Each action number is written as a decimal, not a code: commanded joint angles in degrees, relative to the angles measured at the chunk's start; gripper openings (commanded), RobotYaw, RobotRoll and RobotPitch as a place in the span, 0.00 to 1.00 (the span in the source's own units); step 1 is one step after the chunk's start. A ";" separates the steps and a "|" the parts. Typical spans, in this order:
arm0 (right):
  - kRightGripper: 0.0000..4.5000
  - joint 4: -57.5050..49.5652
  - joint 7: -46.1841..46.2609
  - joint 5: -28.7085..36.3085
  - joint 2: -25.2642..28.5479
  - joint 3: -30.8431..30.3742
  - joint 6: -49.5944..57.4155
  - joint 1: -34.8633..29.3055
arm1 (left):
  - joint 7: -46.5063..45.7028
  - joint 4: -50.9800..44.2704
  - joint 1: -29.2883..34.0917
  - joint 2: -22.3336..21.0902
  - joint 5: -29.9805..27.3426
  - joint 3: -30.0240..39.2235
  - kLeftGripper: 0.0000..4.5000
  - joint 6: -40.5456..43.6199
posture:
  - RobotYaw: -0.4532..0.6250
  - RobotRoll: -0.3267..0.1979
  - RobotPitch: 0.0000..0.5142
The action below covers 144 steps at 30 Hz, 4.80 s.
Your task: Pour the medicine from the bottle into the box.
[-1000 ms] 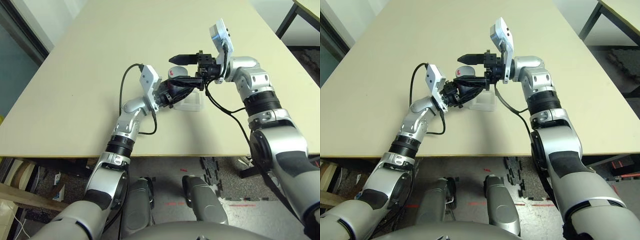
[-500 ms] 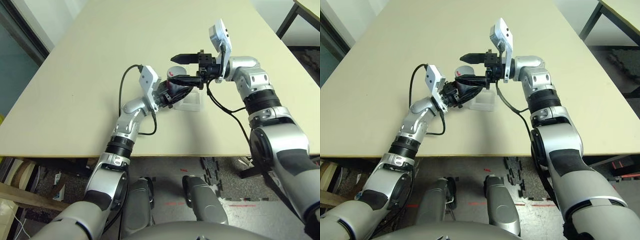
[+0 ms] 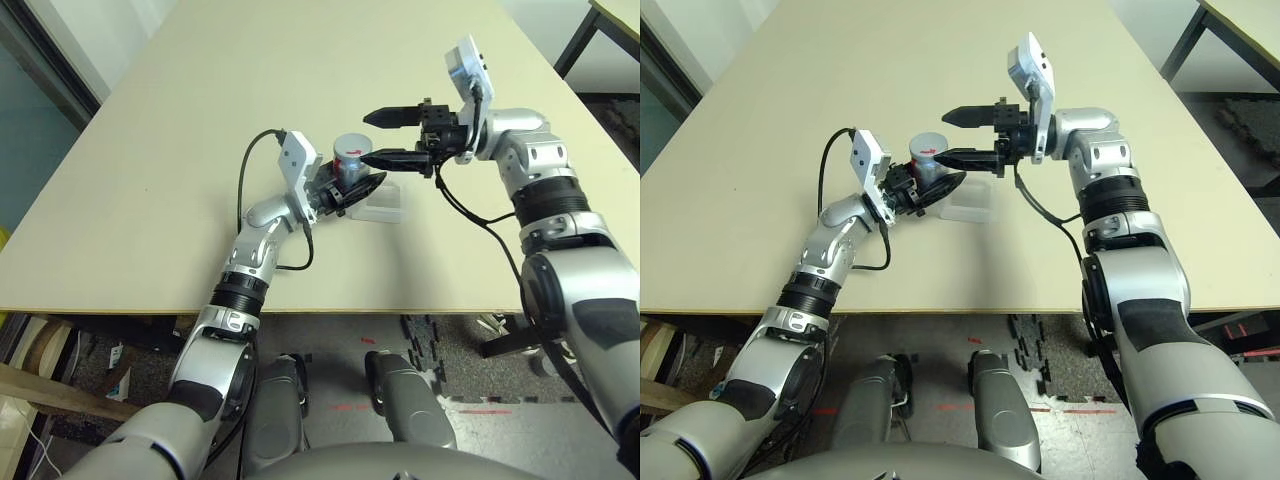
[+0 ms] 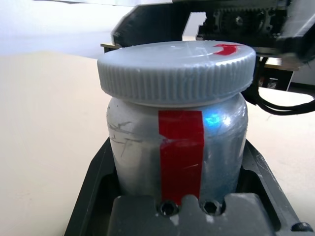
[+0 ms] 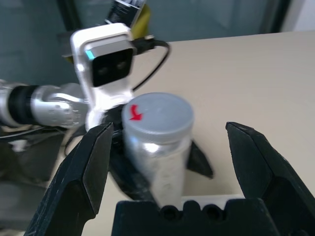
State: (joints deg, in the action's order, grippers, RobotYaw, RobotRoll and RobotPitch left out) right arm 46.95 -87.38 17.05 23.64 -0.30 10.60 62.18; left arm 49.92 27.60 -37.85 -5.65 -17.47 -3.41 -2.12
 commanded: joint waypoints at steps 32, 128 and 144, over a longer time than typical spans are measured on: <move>0.87 -2.57 3.64 -0.96 -4.86 -1.83 -2.94 -0.61 | 1.39 -1.25 1.03 -0.09 0.73 -1.17 0.58 0.15 | 0.21 0.62 0.28; 1.00 -30.27 21.30 1.28 20.48 5.78 14.32 -27.48 | -5.14 10.85 -6.81 -5.60 4.14 3.13 0.58 -1.79 | 0.18 0.62 0.27; 1.00 -33.96 19.59 2.24 20.60 4.33 15.59 -31.91 | -6.12 17.53 -13.86 -9.49 10.46 1.29 0.58 -3.06 | 0.18 0.62 0.26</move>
State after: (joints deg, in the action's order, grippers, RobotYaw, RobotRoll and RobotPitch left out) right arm 13.78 -67.02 18.99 43.73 4.97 26.35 31.05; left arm 43.86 43.95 -50.79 -14.73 -8.44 -1.19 -4.77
